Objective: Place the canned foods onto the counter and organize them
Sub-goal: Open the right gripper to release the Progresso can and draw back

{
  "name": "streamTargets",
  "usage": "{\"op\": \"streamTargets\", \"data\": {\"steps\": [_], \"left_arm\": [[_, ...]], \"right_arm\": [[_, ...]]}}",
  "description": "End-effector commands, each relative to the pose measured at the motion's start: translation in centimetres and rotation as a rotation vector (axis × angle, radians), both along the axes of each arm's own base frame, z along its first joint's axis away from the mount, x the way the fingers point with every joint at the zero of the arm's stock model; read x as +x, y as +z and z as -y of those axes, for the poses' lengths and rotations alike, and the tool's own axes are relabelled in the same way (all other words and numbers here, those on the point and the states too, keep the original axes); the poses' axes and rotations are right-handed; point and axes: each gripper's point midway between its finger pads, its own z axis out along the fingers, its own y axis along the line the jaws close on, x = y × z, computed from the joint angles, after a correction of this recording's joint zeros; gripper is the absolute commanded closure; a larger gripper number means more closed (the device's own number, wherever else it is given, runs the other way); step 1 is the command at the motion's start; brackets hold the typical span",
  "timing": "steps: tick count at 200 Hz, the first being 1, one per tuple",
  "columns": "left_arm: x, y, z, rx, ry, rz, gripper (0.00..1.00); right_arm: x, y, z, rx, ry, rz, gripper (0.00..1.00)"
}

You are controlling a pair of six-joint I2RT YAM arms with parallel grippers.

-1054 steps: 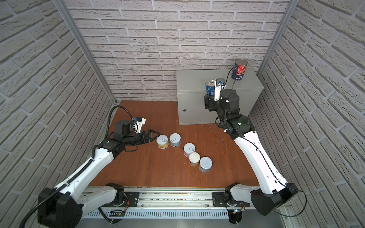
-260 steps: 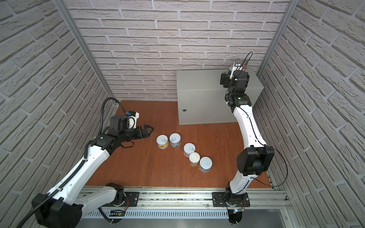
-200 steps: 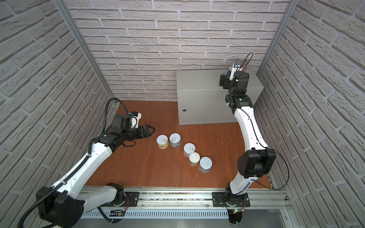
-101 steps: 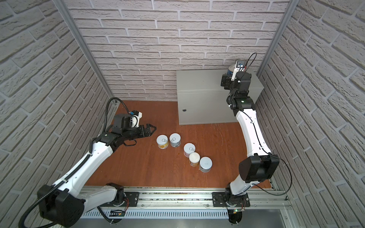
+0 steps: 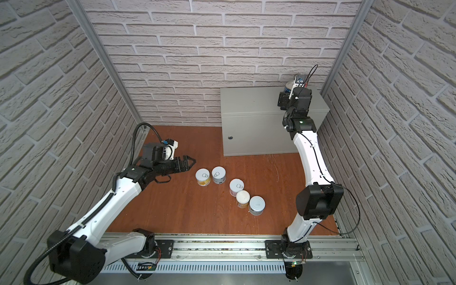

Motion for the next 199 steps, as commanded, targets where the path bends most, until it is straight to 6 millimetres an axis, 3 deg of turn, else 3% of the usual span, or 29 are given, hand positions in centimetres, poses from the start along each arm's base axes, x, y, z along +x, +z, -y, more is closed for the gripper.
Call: {"op": "streamTargets", "data": {"steps": [1, 84, 121, 148, 199], "left_arm": [[0.3, 0.4, 0.1, -0.009, -0.002, 0.026, 0.02], [0.3, 0.0, 0.3, -0.020, -0.004, 0.010, 0.02], [-0.1, -0.2, 0.2, -0.032, 0.010, 0.015, 0.02], [-0.1, -0.1, 0.6, -0.058, 0.000, 0.009, 0.02], [-0.4, 0.1, 0.8, -0.063, -0.008, 0.041, 0.02]], "right_arm": [[0.0, 1.8, 0.8, 0.003, -0.020, 0.050, 0.14], [1.3, 2.0, 0.9, -0.033, -0.004, 0.013, 0.15], [-0.7, 3.7, -0.3, 0.015, 0.055, 0.063, 0.01], [-1.8, 4.7, -2.7, 0.055, 0.184, 0.105, 0.01], [-4.5, 5.4, -2.9, 0.066, 0.185, 0.111, 0.01]]}}
